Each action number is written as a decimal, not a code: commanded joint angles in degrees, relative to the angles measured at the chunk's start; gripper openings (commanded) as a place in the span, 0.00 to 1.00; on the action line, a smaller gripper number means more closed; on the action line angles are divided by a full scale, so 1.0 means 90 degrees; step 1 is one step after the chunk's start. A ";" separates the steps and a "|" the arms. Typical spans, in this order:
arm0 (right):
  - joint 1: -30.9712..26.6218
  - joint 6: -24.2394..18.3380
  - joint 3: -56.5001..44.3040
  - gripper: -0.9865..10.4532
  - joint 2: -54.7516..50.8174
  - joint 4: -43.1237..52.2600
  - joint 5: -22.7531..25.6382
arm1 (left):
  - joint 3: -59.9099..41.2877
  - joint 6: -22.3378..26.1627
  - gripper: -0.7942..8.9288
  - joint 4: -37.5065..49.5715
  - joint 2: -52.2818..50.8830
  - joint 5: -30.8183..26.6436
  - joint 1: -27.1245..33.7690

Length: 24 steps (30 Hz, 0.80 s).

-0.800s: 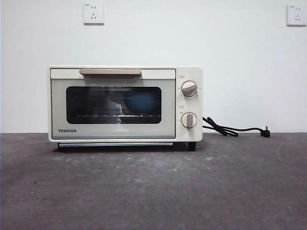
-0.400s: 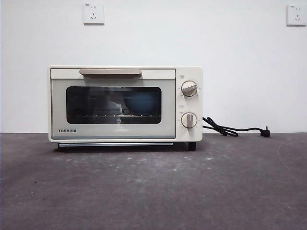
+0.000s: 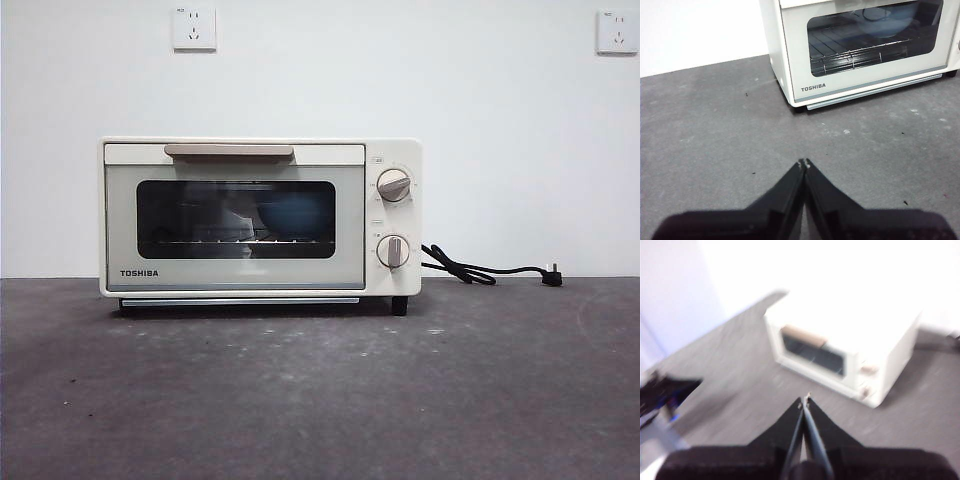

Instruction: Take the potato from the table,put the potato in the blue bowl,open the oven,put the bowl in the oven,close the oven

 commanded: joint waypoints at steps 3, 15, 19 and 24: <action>-0.0712 -0.0478 -0.1341 0.09 -0.0845 0.1144 -0.0036 | -0.0075 0.0034 0.08 0.0012 -0.0015 -0.0007 -0.0010; -0.0833 0.0250 -0.5960 0.09 -0.3045 0.4976 0.0483 | -0.0075 0.0034 0.08 0.0012 -0.0015 -0.0007 -0.0010; -0.0831 0.0396 -0.7111 0.09 -0.3667 0.5532 0.0789 | -0.0075 0.0034 0.08 0.0012 -0.0015 -0.0007 -0.0010; -0.0831 0.0471 -0.8225 0.09 -0.4303 0.5967 0.1149 | -0.0075 0.0034 0.08 0.0012 -0.0015 -0.0010 -0.0010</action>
